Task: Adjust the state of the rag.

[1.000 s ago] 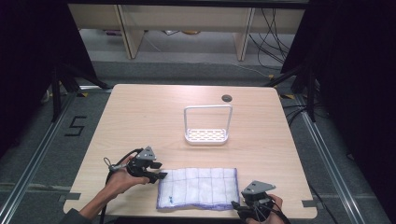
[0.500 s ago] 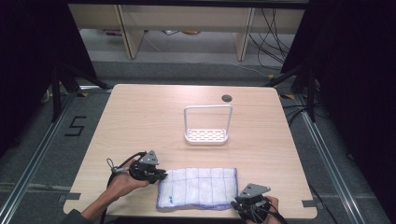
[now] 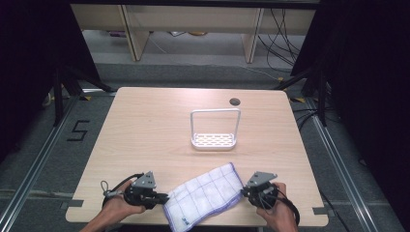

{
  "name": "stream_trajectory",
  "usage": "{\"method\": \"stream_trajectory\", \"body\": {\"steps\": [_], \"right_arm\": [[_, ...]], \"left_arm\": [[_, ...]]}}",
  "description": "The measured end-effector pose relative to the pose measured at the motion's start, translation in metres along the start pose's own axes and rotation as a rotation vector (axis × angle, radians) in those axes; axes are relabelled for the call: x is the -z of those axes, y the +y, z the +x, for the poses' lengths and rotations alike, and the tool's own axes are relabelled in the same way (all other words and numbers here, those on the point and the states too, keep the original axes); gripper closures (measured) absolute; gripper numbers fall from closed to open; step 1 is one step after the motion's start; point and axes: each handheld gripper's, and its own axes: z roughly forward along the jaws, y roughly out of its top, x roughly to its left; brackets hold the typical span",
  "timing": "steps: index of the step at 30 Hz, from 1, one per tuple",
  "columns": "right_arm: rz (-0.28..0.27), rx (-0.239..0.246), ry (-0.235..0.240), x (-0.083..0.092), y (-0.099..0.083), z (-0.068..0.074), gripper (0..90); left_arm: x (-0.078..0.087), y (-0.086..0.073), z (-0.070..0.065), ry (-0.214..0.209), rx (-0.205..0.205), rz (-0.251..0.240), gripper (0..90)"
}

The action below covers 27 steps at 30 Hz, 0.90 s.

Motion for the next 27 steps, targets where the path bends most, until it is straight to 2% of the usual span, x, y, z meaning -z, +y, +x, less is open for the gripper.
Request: {"method": "stream_trajectory", "body": {"steps": [1,2,4,7,8,10,11,12,14,15,16,18,19,21,22,24,25,26,27], "right_arm": [[0.0,0.0,0.0,0.0,0.0,0.0,85.6],[0.001,0.013,0.001,-0.005,0.013,-0.009,85.6],[-0.006,0.015,-0.002,-0.011,0.023,-0.015,85.6],[-0.003,0.023,0.003,-0.019,0.034,-0.02,85.7],[0.007,0.032,0.005,-0.025,0.042,-0.025,85.6],[0.009,0.035,0.01,-0.03,0.049,-0.028,85.7],[-0.001,0.023,0.002,-0.033,0.052,-0.028,85.6],[0.001,0.024,0.003,-0.034,0.055,-0.029,85.6],[0.004,0.036,0.005,-0.037,0.06,-0.032,85.6],[-0.001,0.027,0.005,-0.039,0.061,-0.033,85.6],[-0.009,0.017,0.007,-0.041,0.063,-0.033,85.6],[-0.004,0.028,0.007,-0.043,0.064,-0.036,85.5],[-0.003,0.017,0.014,-0.044,0.065,-0.036,85.3],[-0.005,0.015,0.015,-0.045,0.065,-0.036,85.0],[-0.014,0.006,0.013,-0.046,0.064,-0.037,83.4],[-0.026,-0.025,0.01,-0.044,0.063,-0.037,75.7],[-0.026,-0.025,0.01,-0.044,0.063,-0.037,75.7],[-0.055,-0.092,0.009,-0.039,0.061,-0.039,70.4],[-0.049,-0.121,0.02,-0.035,0.061,-0.04,67.4]], "left_arm": [[0.0,0.0,0.0,0.0,0.0,0.0,83.7],[0.0,-0.005,-0.01,-0.005,-0.012,-0.004,83.6],[-0.002,-0.009,-0.019,-0.018,0.007,-0.023,83.6],[-0.003,-0.011,-0.023,-0.017,0.004,-0.022,83.1],[-0.005,-0.011,-0.029,-0.028,0.021,-0.036,82.8],[-0.007,-0.011,-0.033,-0.028,0.025,-0.034,82.6],[-0.008,-0.01,-0.033,-0.019,0.016,-0.028,82.5],[-0.009,-0.01,-0.036,-0.026,0.016,-0.039,82.4],[-0.01,-0.009,-0.038,-0.021,0.01,-0.03,81.8],[-0.011,-0.009,-0.039,-0.019,0.006,-0.03,81.8],[-0.012,-0.009,-0.04,-0.026,0.013,-0.041,81.8],[-0.012,-0.009,-0.042,-0.036,0.015,-0.042,81.1],[-0.012,-0.008,-0.042,-0.037,0.0,-0.036,80.5],[-0.012,-0.008,-0.043,-0.05,0.004,-0.027,78.2],[-0.01,-0.006,-0.042,-0.043,0.003,-0.015,65.6],[-0.006,-0.003,-0.038,-0.029,0.006,-0.021,54.3],[-0.006,-0.003,-0.038,-0.029,0.006,-0.021,50.5],[0.001,0.002,-0.03,0.006,0.05,-0.073,48.1],[0.001,0.002,-0.03,0.006,0.05,-0.073,46.7]]}}
